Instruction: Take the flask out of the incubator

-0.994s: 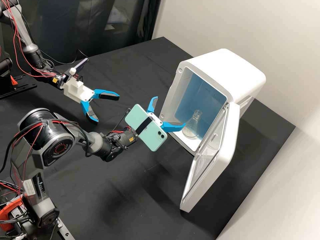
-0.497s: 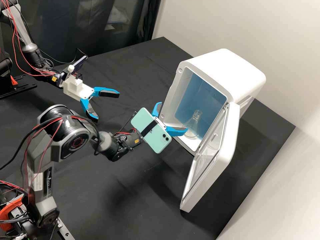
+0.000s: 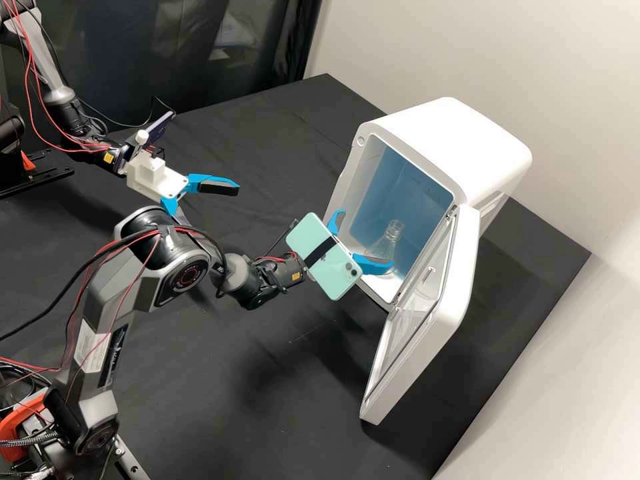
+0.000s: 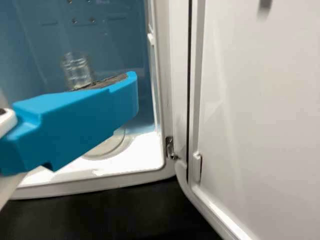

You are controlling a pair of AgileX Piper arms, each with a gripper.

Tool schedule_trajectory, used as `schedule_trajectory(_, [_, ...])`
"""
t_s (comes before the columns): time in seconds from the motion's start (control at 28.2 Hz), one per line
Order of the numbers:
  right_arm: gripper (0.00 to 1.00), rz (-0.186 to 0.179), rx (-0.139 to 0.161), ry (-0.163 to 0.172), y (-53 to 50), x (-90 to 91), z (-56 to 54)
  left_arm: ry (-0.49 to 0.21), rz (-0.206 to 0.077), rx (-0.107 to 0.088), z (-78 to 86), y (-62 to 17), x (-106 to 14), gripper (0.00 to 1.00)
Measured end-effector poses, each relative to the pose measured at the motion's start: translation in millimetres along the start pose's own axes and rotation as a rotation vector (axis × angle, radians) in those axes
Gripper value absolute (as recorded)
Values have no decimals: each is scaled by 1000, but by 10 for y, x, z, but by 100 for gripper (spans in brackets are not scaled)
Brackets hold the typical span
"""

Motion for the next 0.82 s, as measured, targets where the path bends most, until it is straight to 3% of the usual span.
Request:
schedule_trajectory(0.28, [100,-28,-36,-41,-201,253,-82,-1,4,1,4,13,-11,100])
schedule_trajectory(0.39, [100,-57,-69,-42,-306,364,-124,-3,12,0,8,22,-23,100])
schedule_trajectory(0.6, [100,-53,-80,-74,-387,575,-140,-2,9,0,7,15,-29,100])
schedule_trajectory(0.82, [100,-78,-93,-104,-438,719,-129,-2,9,0,7,15,-29,100])
